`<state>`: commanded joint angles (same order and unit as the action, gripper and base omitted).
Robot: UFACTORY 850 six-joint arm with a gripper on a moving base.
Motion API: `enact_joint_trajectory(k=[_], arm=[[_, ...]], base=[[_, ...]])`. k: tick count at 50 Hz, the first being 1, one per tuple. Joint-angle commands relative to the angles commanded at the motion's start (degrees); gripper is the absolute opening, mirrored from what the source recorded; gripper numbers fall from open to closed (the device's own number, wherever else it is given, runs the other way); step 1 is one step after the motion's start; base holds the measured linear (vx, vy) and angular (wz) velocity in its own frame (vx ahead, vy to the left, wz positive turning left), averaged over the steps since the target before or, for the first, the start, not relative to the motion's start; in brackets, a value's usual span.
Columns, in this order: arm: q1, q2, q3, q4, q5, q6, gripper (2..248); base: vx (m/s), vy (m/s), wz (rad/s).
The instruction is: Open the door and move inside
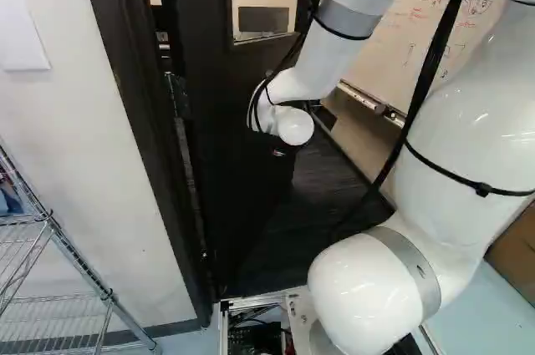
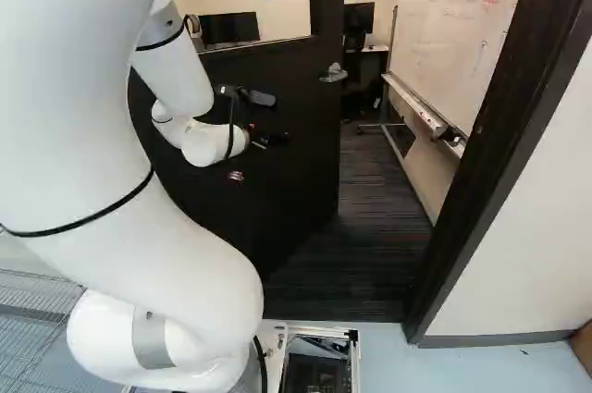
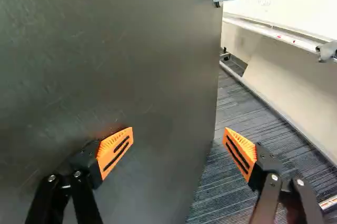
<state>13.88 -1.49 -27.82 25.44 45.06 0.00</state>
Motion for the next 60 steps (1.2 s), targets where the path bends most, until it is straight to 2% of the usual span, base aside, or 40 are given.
enact_joint_trajectory(k=[42, 60], arm=[[4.8, -8.2, -8.8, -0.1, 0.0, 0.0, 247], [6.6, -11.7, -12.8, -2.3, 0.0, 0.0, 247]], base=[[0.0, 0.0, 0.0], [0.0, 0.0, 0.0]])
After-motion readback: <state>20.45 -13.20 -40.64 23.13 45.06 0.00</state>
